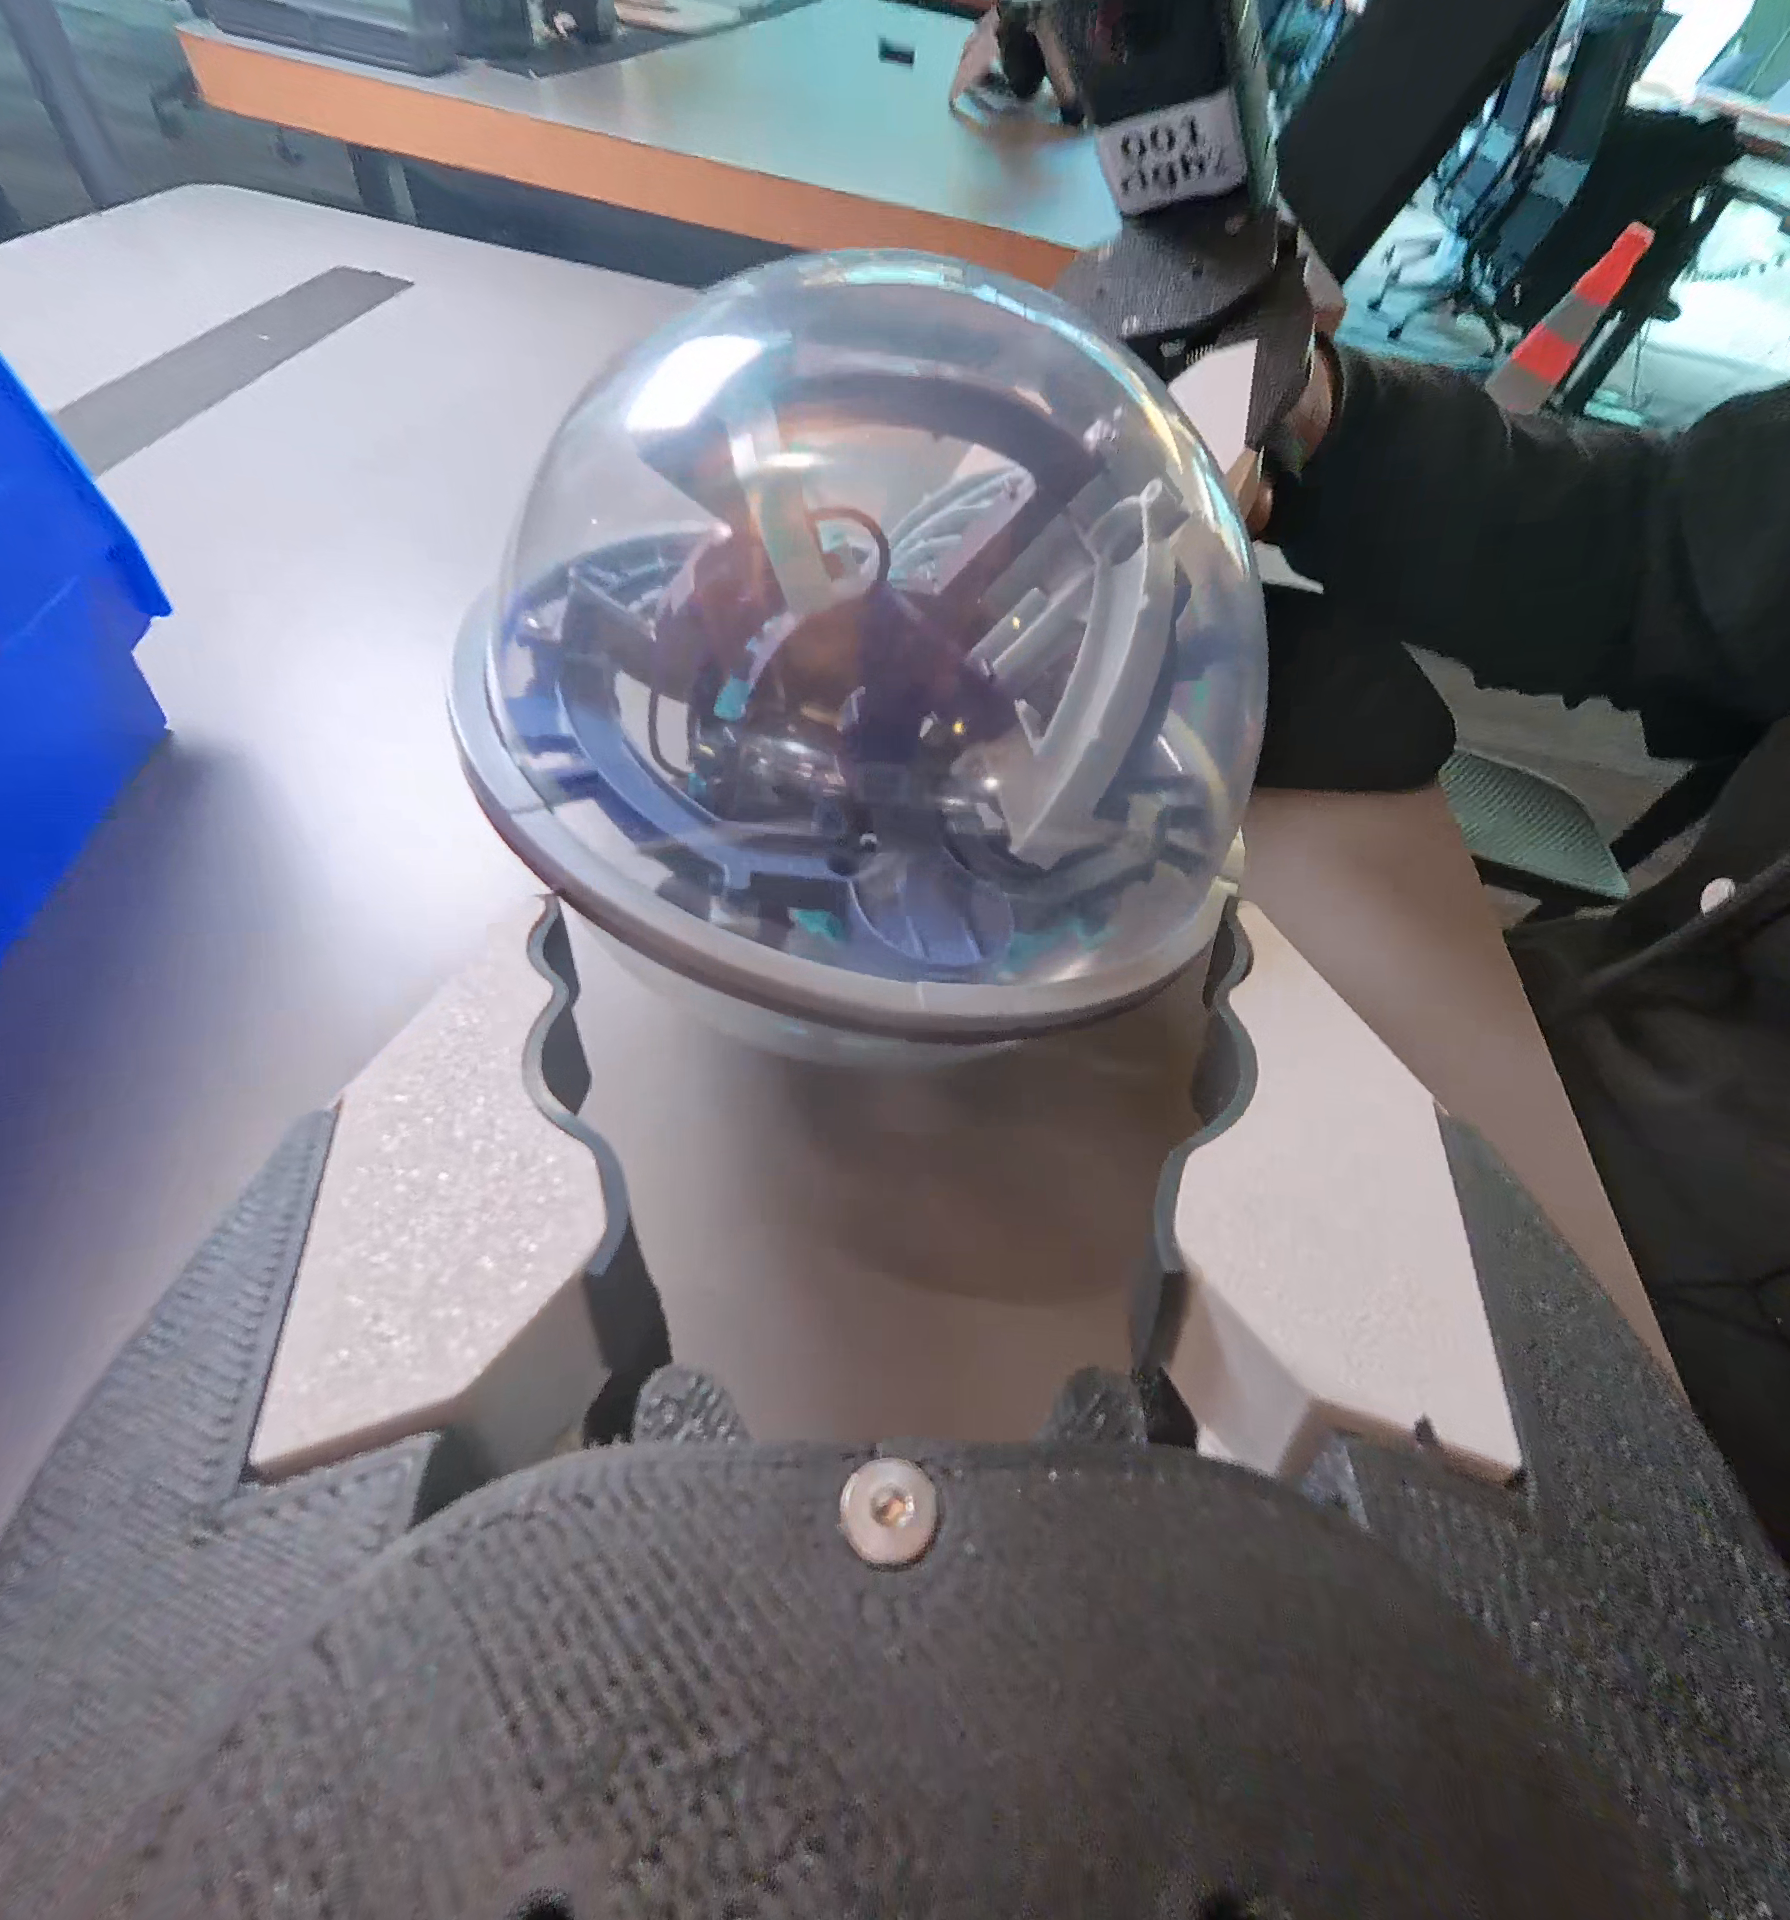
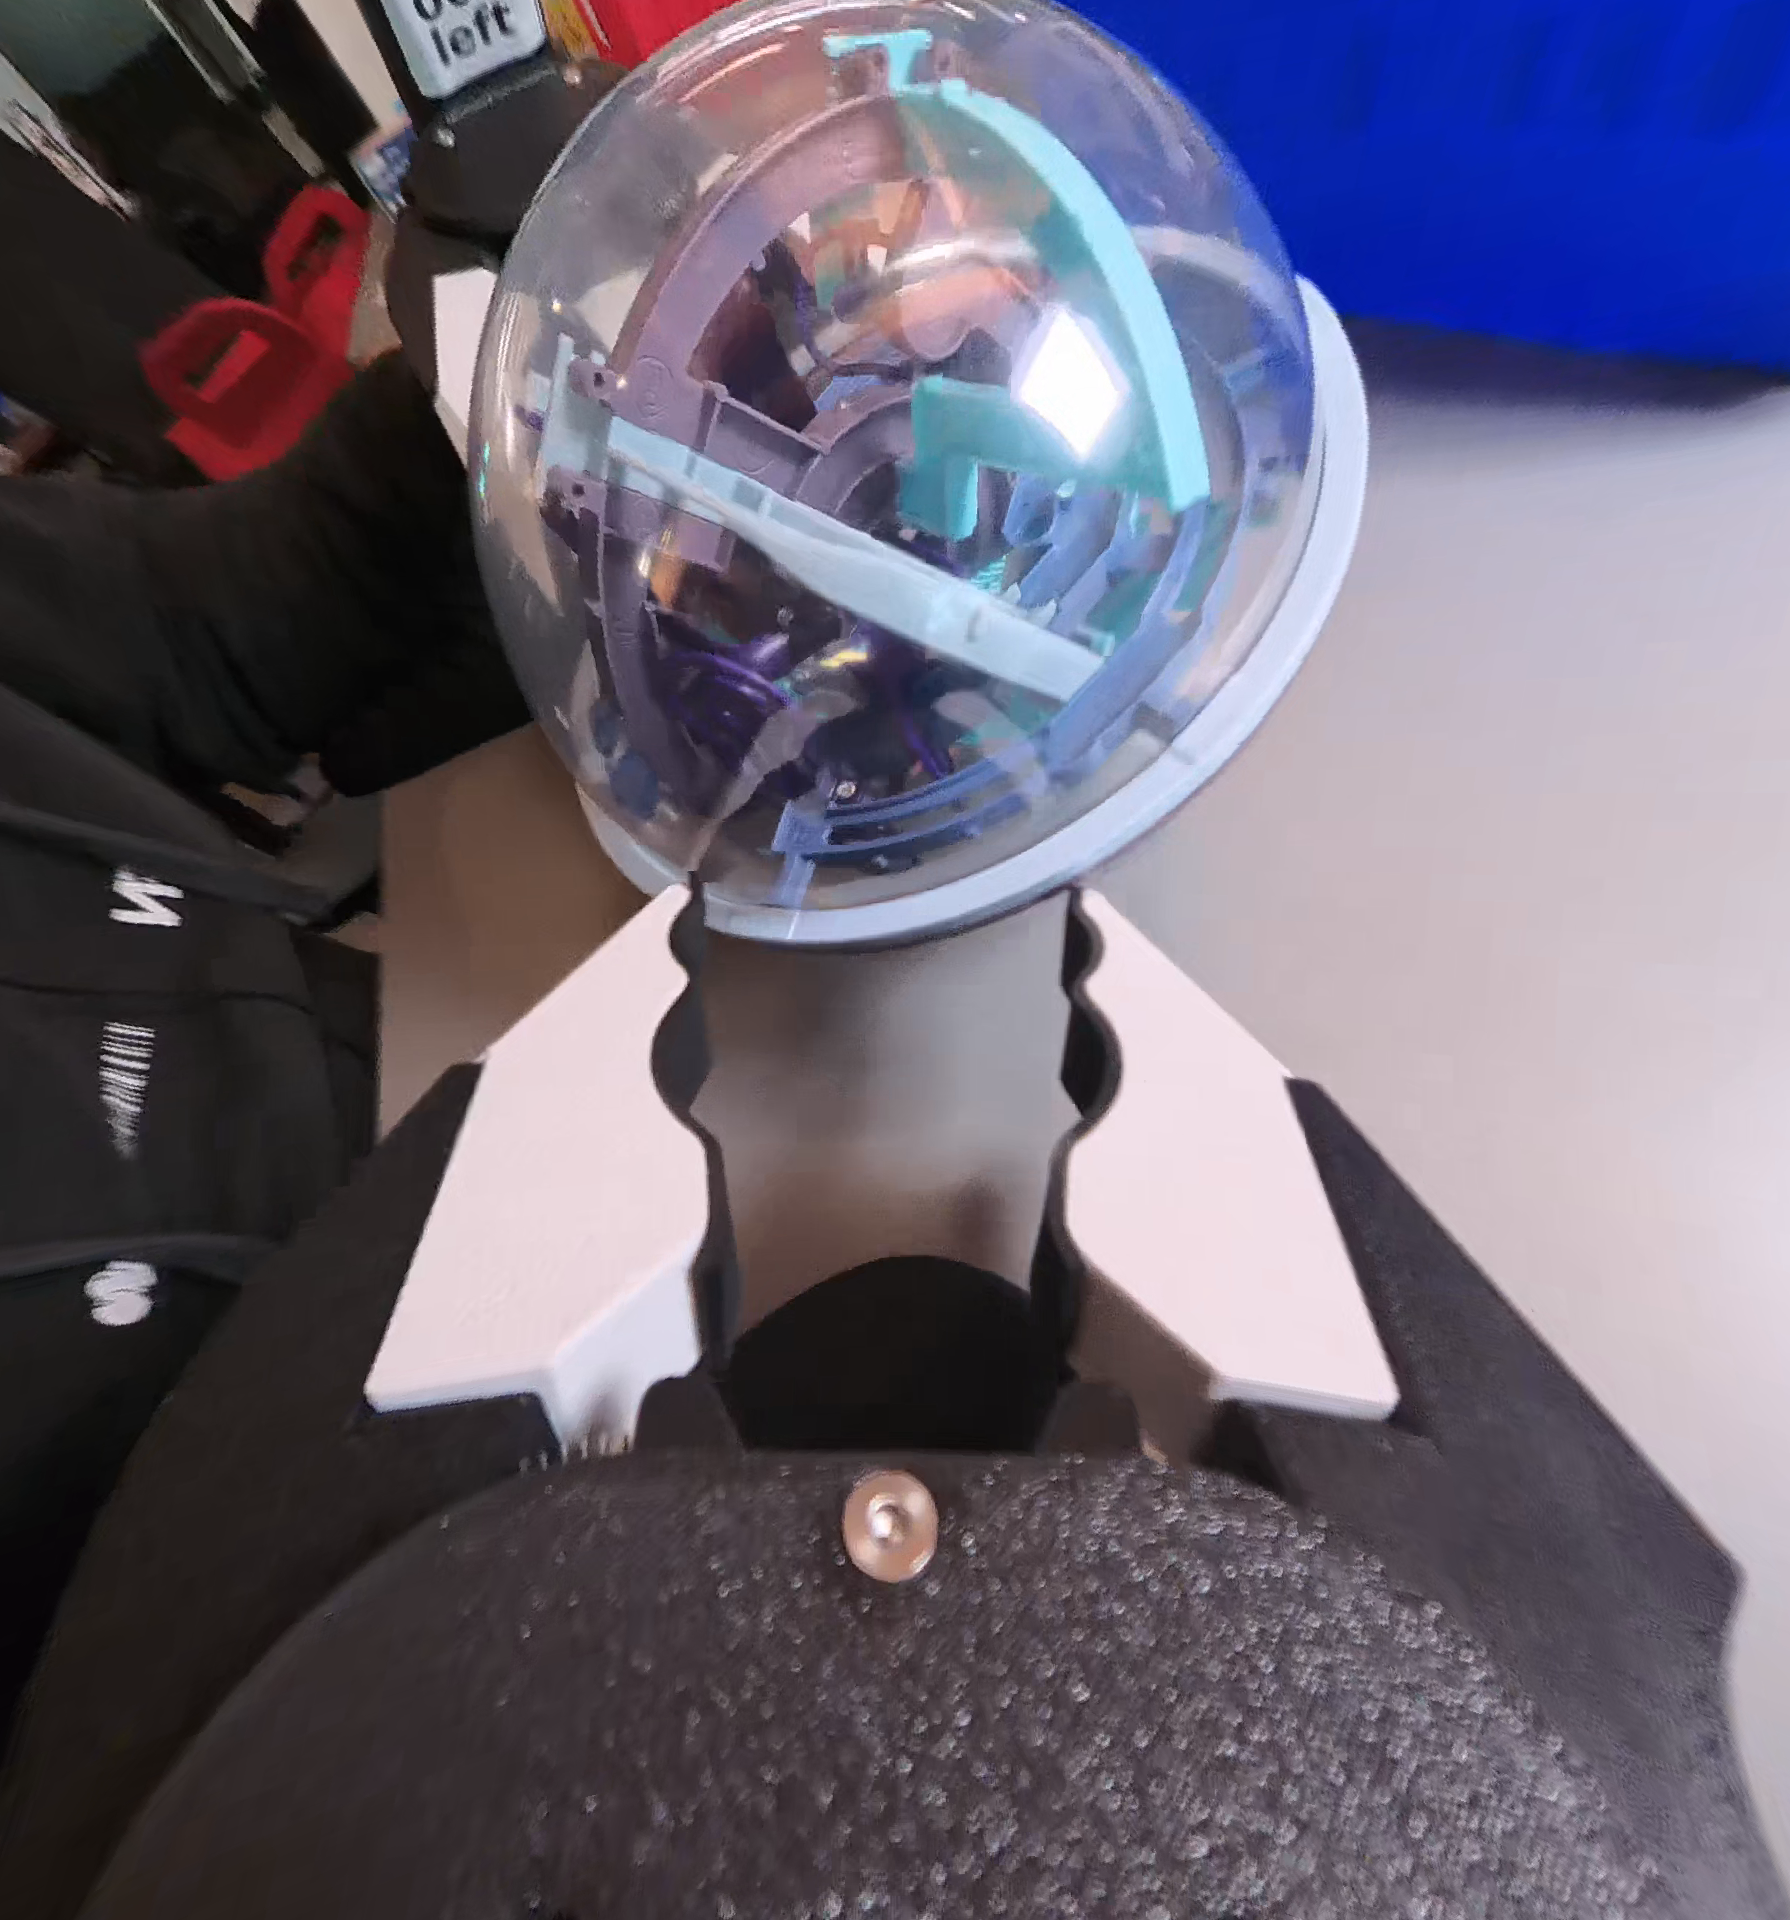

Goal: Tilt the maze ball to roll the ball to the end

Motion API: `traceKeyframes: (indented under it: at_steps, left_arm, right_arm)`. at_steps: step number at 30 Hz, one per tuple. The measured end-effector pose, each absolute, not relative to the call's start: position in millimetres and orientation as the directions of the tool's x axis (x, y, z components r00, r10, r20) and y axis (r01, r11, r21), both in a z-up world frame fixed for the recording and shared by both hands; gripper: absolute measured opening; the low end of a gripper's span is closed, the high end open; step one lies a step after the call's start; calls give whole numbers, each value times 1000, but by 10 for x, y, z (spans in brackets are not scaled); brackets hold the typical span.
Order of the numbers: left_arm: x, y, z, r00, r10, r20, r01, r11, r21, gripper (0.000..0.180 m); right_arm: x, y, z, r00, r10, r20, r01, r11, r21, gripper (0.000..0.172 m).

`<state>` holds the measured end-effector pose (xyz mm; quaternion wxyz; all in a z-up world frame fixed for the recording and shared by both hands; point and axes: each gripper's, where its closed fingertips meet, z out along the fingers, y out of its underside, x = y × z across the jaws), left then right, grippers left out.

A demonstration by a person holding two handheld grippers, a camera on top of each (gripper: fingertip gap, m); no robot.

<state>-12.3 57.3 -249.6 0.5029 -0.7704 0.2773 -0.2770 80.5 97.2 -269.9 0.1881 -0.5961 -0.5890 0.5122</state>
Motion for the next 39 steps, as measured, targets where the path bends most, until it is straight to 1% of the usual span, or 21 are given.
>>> traceKeyframes:
  at_steps: [2, 3, 7, 9, 11, 12, 14, 15, 18, 20, 21, 22, 24, 25, 27, 28, 30, 31, 33, 36, 39]
  left_arm:
    - [-185, 615, -2441, 711, -685, 160, -104, -327, -939, 120]
    - [-196, 634, -2430, 717, -678, 162, -92, -322, -942, 120]
    - [-204, 674, -2481, 744, -652, 143, -105, -325, -940, 124]
    - [-254, 695, -2531, 765, -625, 160, -105, -364, -925, 121]
    - [-286, 698, -2591, 771, -608, 191, -96, -407, -908, 115]
    - [-295, 694, -2611, 770, -603, 206, -90, -423, -902, 112]
    - [-328, 700, -2634, 777, -592, 214, -89, -439, -894, 117]
    - [-358, 718, -2600, 786, -587, 197, -87, -419, -904, 121]
    - [-389, 783, -2329, 791, -598, 130, -52, -278, -959, 133]
    - [-332, 813, -2205, 775, -629, 60, -79, -191, -978, 137]
    - [-293, 829, -2215, 764, -644, 33, -110, -181, -977, 136]
    - [-247, 841, -2256, 749, -662, 34, -130, -197, -972, 139]
    - [-203, 862, -2310, 732, -675, 96, -96, -242, -966, 136]
    - [-224, 880, -2310, 735, -668, 120, -67, -247, -967, 136]
    - [-274, 896, -2318, 733, -658, 172, -16, -270, -963, 136]
    - [-300, 905, -2322, 733, -651, 199, 9, -283, -959, 136]
    - [-340, 920, -2325, 727, -642, 242, 51, -302, -952, 136]
    - [-357, 925, -2327, 723, -640, 259, 67, -309, -949, 136]
    - [-380, 936, -2333, 713, -637, 294, 99, -324, -941, 136]
    - [-386, 956, -2351, 686, -632, 359, 149, -361, -920, 135]
    - [-362, 973, -2372, 667, -629, 399, 174, -389, -904, 135]
  right_arm:
    - [799, 962, -2688, -222, 853, -472, 519, -306, -798, 50]
    - [792, 958, -2684, -224, 833, -507, 523, -336, -783, 45]
    - [761, 999, -2661, -217, 780, -587, 521, -416, -745, 35]
    - [739, 1074, -2588, -204, 757, -621, 489, -471, -734, 24]
    - [725, 1163, -2512, -193, 735, -650, 460, -518, -721, 18]
    - [719, 1201, -2490, -186, 732, -655, 452, -528, -719, 16]
    - [703, 1260, -2466, -173, 743, -646, 439, -529, -726, 14]
    - [695, 1278, -2458, -167, 748, -642, 436, -528, -729, 13]
    - [666, 1292, -2431, -165, 756, -633, 424, -525, -738, 12]
    - [633, 1317, -2410, -159, 758, -632, 410, -532, -741, 11]
    - [613, 1329, -2399, -156, 759, -632, 404, -535, -742, 11]
    - [591, 1343, -2390, -151, 763, -629, 398, -536, -745, 11]
    - [549, 1380, -2371, -139, 786, -602, 375, -521, -767, 11]
    - [539, 1378, -2344, -152, 801, -580, 356, -503, -788, 14]
    - [538, 1299, -2302, -205, 814, -544, 336, -463, -820, 30]
    - [536, 1272, -2317, -212, 826, -522, 335, -440, -833, 43]
    - [528, 1250, -2381, -204, 874, -440, 329, -363, -872, 78]
    - [524, 1226, -2409, -204, 900, -385, 326, -309, -894, 92]
    - [494, 1178, -2472, -197, 944, -265, 336, -189, -923, 109]
    - [389, 1135, -2534, -175, 980, -90, 358, -21, -933, 118]
    - [280, 1117, -2537, -160, 987, 18, 361, 76, -930, 116]
